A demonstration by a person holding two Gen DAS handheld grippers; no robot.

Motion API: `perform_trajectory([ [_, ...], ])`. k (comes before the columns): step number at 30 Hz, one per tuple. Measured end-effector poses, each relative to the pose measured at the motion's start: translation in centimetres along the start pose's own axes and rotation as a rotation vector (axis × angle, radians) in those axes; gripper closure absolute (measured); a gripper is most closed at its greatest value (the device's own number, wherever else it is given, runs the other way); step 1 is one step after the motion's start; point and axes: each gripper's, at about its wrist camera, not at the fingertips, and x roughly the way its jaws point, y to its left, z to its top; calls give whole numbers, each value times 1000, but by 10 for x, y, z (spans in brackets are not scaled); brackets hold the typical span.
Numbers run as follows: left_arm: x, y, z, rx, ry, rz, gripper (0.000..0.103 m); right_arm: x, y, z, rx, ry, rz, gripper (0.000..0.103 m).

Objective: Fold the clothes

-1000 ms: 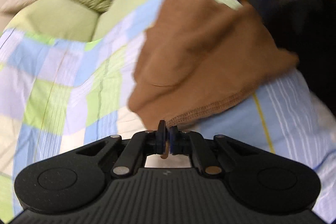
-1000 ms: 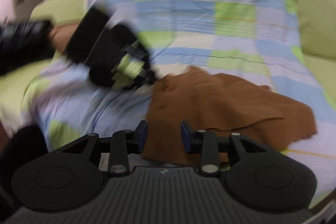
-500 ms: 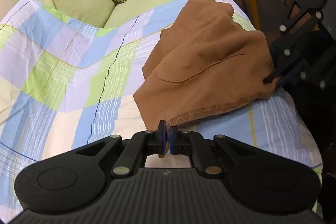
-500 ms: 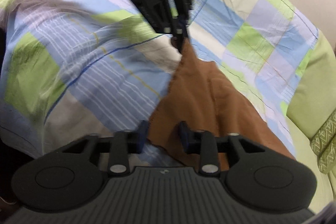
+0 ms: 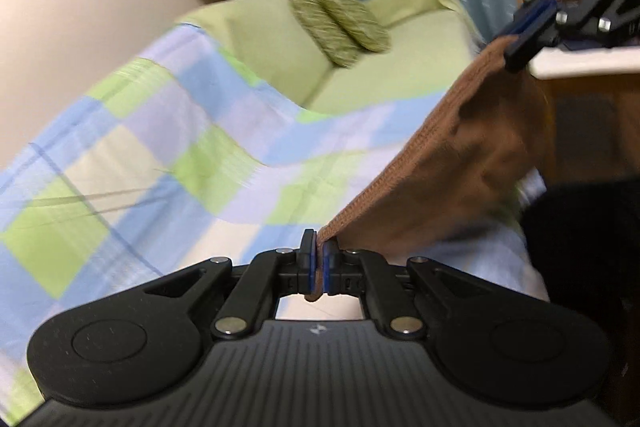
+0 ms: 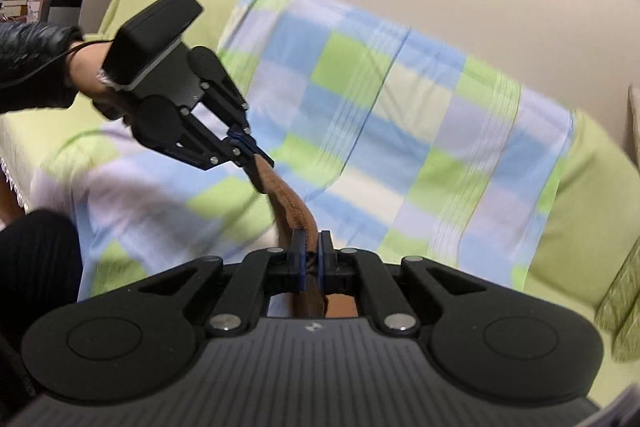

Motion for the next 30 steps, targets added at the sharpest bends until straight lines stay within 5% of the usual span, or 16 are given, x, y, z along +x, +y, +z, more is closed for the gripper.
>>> perform_trajectory([
  [9,41,76,40,-43,14,200,101,100,-99,46,-93,-43,-41,100],
  [13,17,111,60,-72,-36,296,101,124,-123,90,-164,-159,-105,100],
  [18,-25,80,47,-55,-19,306,101,115,-119,104,-173,-260,-85,100],
  [22,-34,1,-5,-85,88,206,101,110,-78,45,-151,-185,19,100],
  [26,-34,-70,-58,-219,174,97,101,107,-32,-25,-102,-70,127,100],
  [30,-27,-114,-88,-244,250,64,101,110,18,-93,-78,79,205,100],
])
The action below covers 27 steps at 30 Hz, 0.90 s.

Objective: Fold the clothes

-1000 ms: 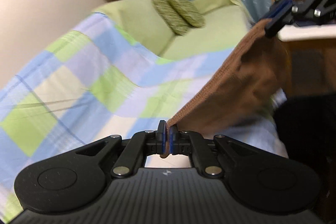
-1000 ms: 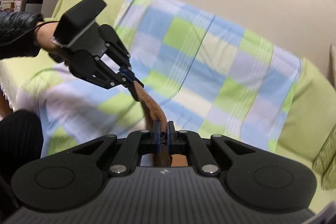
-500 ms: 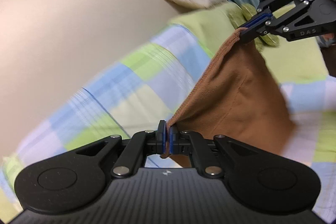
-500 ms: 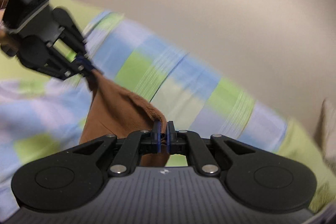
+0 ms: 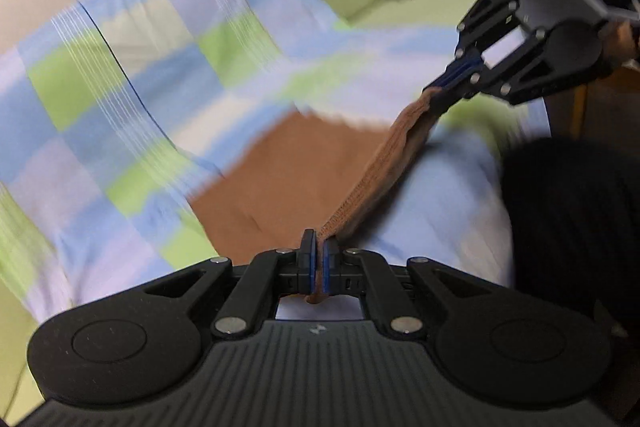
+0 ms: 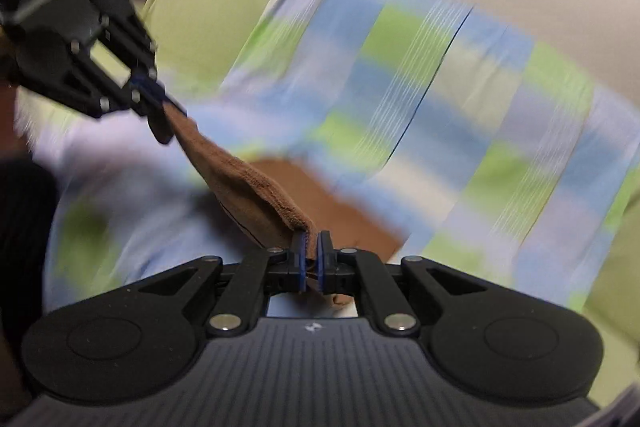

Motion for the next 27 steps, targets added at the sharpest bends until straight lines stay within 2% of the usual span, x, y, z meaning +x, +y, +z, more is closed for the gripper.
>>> perform_trajectory([
  [7,-10,-19,-25,5,22,-49,102,-13,36,-29,-10,29,19,100],
  [11,0,-25,-32,78,14,-14,99,-12,45,-29,-10,43,33,100],
  [12,4,-27,-34,116,10,13,90,-12,45,-30,-10,45,32,100],
  [13,6,-29,-37,150,4,39,89,-12,44,-29,-11,44,31,100],
  [15,6,-31,-43,192,-16,80,72,-14,42,-26,-11,34,25,100],
  [16,6,-31,-47,202,-23,94,70,-17,43,-27,-12,31,23,100],
  [21,4,-38,-62,286,-70,134,67,-18,47,-29,-34,31,18,100],
  [23,3,-44,-67,356,-108,151,67,-17,51,-29,-66,32,8,99],
  [25,3,-48,-69,415,-131,149,67,-17,54,-30,-102,29,-3,97],
  [26,3,-49,-70,436,-139,144,68,-17,55,-30,-115,29,-6,92],
  [27,4,-49,-69,444,-142,136,75,-18,56,-30,-141,29,-10,90],
])
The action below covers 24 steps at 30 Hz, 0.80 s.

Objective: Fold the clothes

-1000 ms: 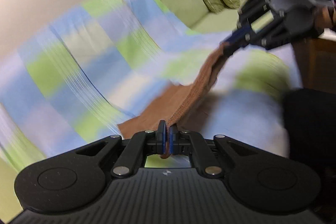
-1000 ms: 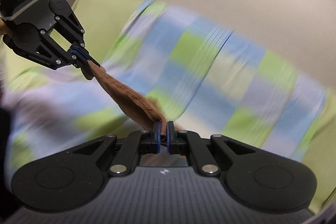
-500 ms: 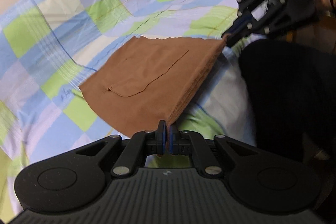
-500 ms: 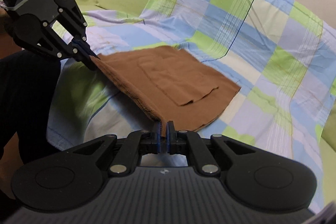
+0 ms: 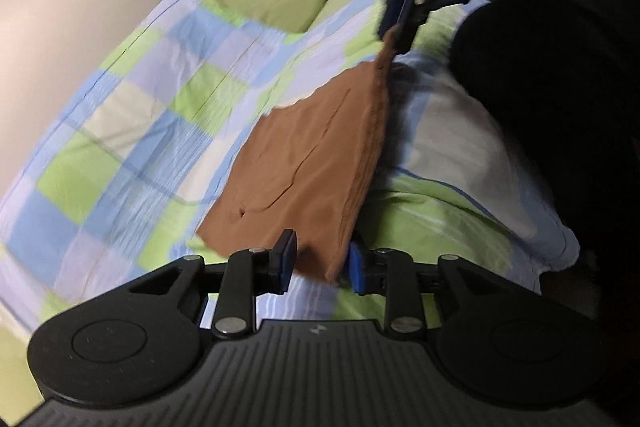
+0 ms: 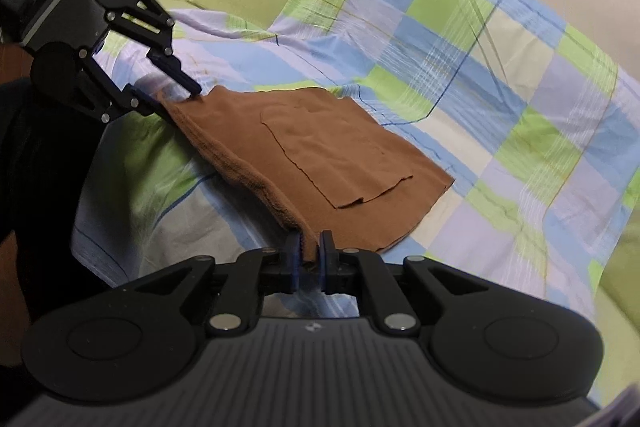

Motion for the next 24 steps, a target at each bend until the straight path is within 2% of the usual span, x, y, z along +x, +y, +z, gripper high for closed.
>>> perform_trajectory([
  [1,0,1,1,-4,0,-11,79,0,3,0,-36,1,-5,89],
  [2,1,3,2,-9,0,-21,92,0,5,0,-70,5,-7,89],
  [5,1,11,4,-61,11,-57,100,4,14,-2,-164,24,-7,89],
  [7,-1,18,5,-106,14,-83,102,5,17,-4,-194,29,-10,91],
  [8,-3,20,6,-120,13,-96,102,4,18,-4,-188,28,-9,101],
  [11,-18,26,7,-166,-8,-155,103,-4,12,0,-108,25,39,101],
  [16,-36,43,8,-216,-23,-207,103,-33,11,11,-107,6,76,101],
  [20,-17,82,17,-232,-8,-178,103,-33,-9,22,-113,-9,56,101],
  [24,24,134,26,-258,24,-177,103,-8,-63,44,-24,-13,80,101],
])
